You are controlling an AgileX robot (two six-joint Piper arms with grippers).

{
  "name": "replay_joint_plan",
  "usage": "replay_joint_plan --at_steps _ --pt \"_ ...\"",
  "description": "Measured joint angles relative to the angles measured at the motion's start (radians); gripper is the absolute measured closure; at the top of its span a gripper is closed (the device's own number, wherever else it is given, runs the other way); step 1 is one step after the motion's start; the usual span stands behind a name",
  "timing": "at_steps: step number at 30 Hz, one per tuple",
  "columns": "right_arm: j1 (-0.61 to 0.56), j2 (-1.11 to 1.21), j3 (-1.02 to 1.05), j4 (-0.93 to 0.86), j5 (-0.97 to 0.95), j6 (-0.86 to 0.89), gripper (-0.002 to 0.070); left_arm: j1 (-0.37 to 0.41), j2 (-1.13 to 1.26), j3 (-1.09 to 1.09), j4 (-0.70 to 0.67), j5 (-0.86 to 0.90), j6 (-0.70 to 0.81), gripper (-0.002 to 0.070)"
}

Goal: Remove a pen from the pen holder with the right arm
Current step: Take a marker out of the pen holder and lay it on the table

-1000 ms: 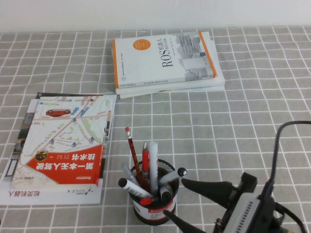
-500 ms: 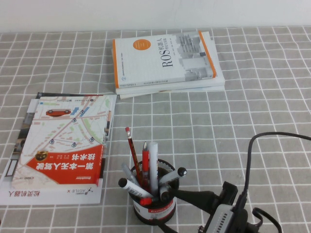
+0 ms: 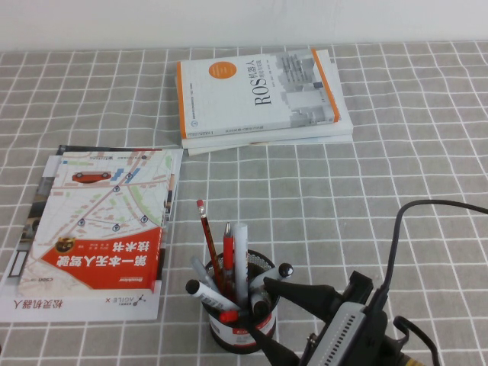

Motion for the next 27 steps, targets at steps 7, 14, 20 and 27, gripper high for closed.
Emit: replay_joint_plan --at_steps 7,14,20,27 --pt "0.000 0.020 -0.004 0.030 0.000 0.000 0.0354 0.000 0.000 0.000 0.000 0.000 0.000 0.0678" --pt "0.000 0.021 -0.010 0.032 0.000 0.000 0.0435 0.000 0.000 0.000 0.000 0.000 0.000 0.0678" --pt "0.000 0.021 -0.012 0.037 0.000 0.000 0.0493 0.000 0.000 0.000 0.000 0.000 0.000 0.0678" --pt "0.000 0.021 -0.012 0.060 -0.005 0.000 0.0545 0.000 0.000 0.000 0.000 0.000 0.000 0.0678"
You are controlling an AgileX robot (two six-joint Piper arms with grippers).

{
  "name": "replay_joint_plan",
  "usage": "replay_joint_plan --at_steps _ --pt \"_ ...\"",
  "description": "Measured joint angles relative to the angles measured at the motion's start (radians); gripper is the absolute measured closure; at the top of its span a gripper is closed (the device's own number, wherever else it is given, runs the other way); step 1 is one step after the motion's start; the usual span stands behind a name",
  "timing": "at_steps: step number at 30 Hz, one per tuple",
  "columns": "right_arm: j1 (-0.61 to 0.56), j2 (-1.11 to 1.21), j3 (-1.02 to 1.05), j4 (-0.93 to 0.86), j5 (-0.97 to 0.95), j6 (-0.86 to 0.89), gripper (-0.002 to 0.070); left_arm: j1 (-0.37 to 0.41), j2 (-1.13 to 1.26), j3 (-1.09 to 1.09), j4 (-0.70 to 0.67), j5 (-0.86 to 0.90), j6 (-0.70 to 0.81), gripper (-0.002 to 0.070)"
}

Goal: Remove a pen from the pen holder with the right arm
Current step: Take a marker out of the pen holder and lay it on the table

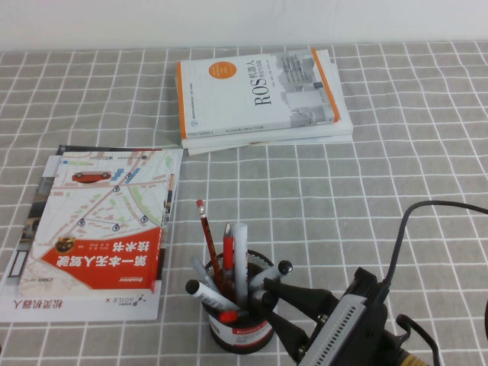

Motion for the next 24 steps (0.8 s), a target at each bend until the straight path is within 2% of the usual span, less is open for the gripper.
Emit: replay_joint_plan --at_steps 24 --pt "0.000 -0.047 0.000 0.005 -0.002 0.000 0.0556 0.000 0.000 0.000 0.000 0.000 0.000 0.0678"
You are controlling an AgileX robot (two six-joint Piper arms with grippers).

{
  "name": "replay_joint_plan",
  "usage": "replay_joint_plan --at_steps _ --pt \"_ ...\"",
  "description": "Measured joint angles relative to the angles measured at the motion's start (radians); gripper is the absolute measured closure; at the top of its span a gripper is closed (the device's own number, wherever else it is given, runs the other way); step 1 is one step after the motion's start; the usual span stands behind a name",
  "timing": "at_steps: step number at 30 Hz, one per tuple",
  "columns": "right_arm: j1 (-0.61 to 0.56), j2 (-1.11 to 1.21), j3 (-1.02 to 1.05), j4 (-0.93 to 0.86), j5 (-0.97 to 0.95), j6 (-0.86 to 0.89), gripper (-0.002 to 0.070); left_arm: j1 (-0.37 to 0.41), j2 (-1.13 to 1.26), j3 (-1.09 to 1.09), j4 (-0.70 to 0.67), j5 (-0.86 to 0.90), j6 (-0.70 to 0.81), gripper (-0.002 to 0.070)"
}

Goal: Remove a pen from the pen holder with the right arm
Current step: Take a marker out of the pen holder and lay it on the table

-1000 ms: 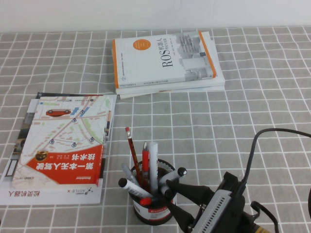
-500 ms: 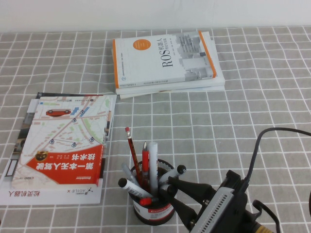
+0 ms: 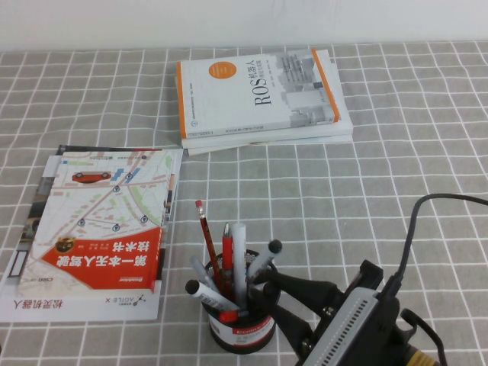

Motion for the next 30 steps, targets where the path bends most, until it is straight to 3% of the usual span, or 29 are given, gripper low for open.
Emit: replay_joint_plan --at_steps 18,30 --pt "0.000 -0.131 0.000 0.002 0.007 -0.014 0.0557 0.000 0.000 0.000 0.000 0.000 0.000 0.0678" --pt "0.000 -0.320 -0.018 0.010 0.194 -0.048 0.0557 0.000 0.000 0.000 0.000 0.000 0.000 0.0678"
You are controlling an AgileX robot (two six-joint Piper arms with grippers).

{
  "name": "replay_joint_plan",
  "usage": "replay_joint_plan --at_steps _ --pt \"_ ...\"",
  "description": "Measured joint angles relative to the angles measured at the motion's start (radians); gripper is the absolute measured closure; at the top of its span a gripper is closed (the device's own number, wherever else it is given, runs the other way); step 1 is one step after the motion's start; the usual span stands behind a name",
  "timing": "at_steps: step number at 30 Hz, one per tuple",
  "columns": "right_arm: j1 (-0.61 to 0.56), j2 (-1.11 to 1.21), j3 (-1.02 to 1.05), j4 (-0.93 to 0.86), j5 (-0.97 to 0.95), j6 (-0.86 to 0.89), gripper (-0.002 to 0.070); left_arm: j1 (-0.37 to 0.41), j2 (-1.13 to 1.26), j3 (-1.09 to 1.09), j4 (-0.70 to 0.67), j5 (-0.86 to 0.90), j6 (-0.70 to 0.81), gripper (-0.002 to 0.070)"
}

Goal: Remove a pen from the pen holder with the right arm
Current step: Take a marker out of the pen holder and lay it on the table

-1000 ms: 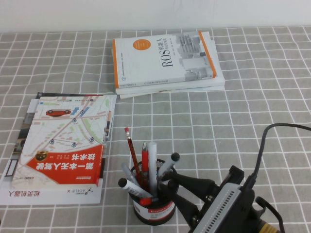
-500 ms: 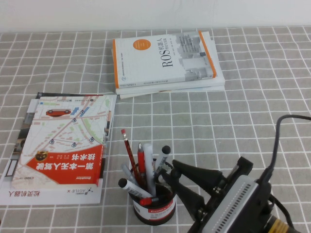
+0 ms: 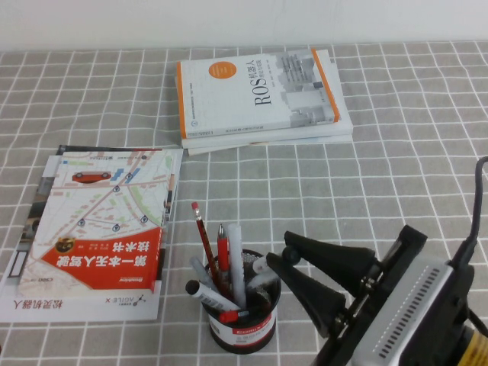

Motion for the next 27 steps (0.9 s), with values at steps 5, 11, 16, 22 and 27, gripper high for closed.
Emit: replay_joint_plan --at_steps 5,11,16,22,27 --pt "0.000 -0.100 -0.048 0.008 0.181 -0.003 0.0557 0.000 0.000 0.000 0.000 0.000 0.000 0.0678" --pt "0.000 -0.231 -0.179 0.207 0.536 -0.168 0.0557 0.000 0.000 0.000 0.000 0.000 0.000 0.0678" --pt "0.000 -0.277 -0.294 0.616 0.704 -0.530 0.0557 0.000 0.000 0.000 0.000 0.000 0.000 0.0678" --pt "0.000 -0.282 -0.386 1.214 0.553 -1.112 0.0557 0.000 0.000 0.000 0.000 0.000 0.000 0.0678" --pt "0.000 -0.280 -0.465 1.502 0.215 -1.519 0.0557 0.000 0.000 0.000 0.000 0.000 0.000 0.0678"
